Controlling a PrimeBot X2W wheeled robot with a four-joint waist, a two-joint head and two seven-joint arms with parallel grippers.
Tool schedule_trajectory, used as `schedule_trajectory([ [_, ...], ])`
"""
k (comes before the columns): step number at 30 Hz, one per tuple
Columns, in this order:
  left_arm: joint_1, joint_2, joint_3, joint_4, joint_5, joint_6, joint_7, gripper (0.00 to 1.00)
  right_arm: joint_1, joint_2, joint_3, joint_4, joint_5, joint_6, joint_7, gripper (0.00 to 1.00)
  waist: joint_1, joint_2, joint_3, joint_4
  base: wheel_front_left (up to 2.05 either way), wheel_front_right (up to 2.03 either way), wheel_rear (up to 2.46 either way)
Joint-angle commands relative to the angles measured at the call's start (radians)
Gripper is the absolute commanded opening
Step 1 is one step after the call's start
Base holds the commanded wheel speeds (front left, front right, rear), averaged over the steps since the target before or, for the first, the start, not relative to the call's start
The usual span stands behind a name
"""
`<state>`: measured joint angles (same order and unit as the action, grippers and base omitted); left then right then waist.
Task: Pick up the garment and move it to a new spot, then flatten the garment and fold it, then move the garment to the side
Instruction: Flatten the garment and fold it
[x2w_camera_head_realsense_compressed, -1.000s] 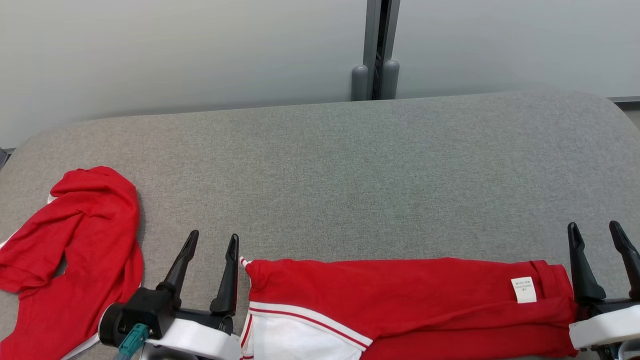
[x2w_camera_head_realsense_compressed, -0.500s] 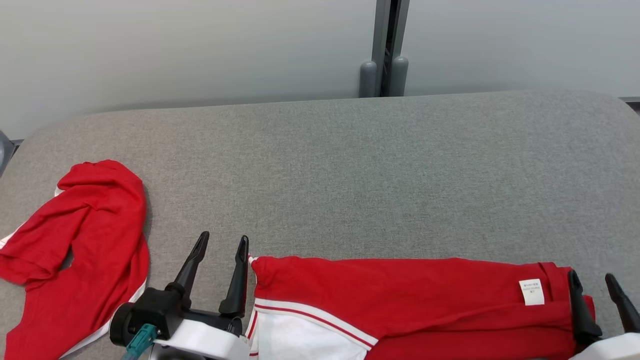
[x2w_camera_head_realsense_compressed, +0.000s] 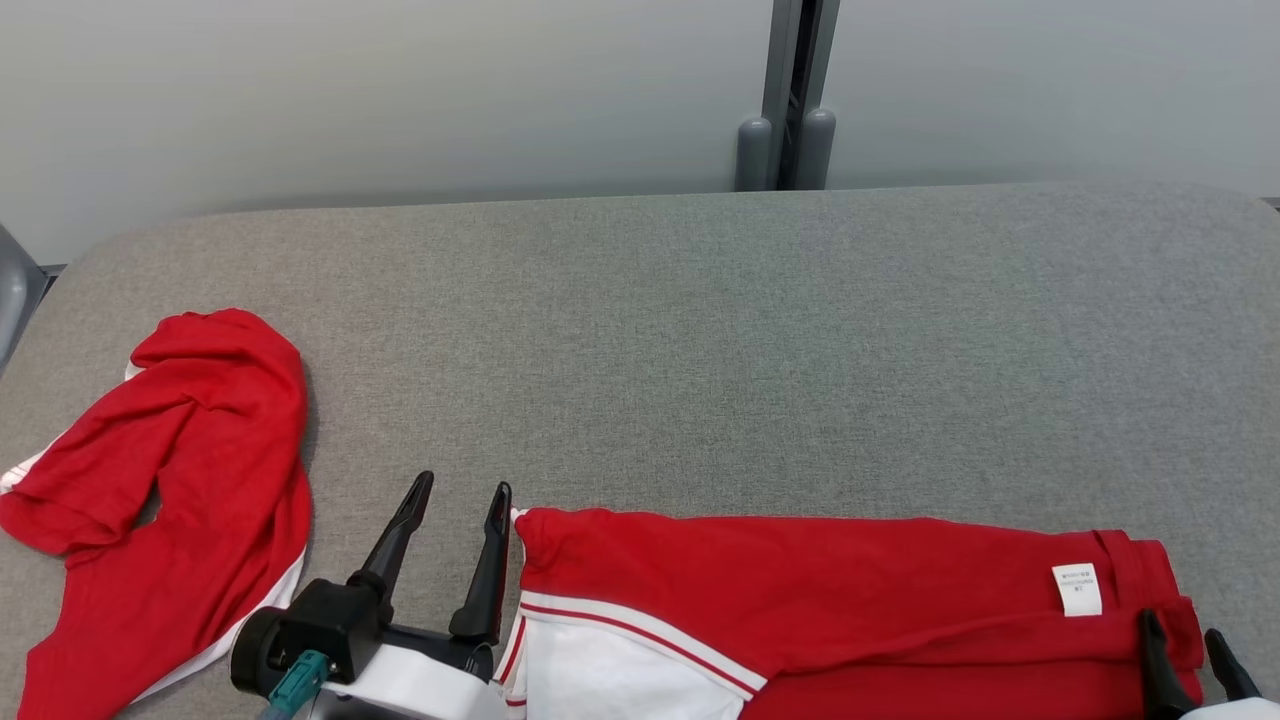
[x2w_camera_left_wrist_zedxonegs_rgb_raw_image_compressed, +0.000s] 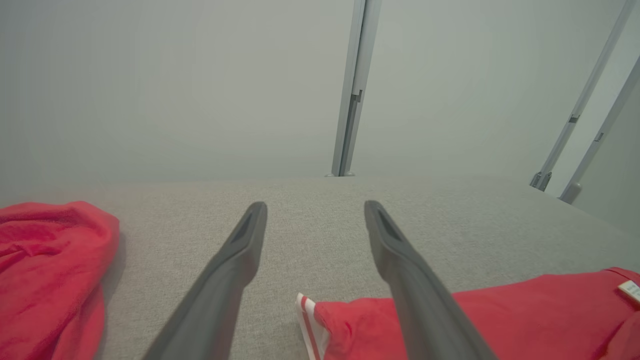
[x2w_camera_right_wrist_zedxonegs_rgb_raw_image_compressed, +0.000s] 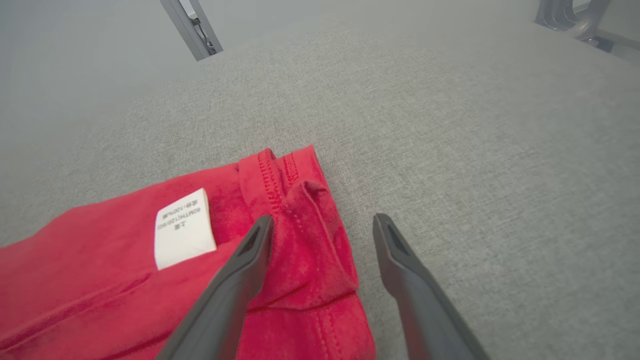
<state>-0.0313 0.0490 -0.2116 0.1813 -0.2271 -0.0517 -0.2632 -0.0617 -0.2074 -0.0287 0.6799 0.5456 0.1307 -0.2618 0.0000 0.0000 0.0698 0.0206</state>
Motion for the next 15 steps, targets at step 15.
schedule_trajectory([
  [15,-0.026,0.004,0.010,0.001,0.014,-0.003,-0.001,1.00,-0.072,-0.014,0.105,0.101,0.086,0.000,-0.003,1.00,0.0000,0.0000,0.015,0.005,0.00,0.00,0.00],
])
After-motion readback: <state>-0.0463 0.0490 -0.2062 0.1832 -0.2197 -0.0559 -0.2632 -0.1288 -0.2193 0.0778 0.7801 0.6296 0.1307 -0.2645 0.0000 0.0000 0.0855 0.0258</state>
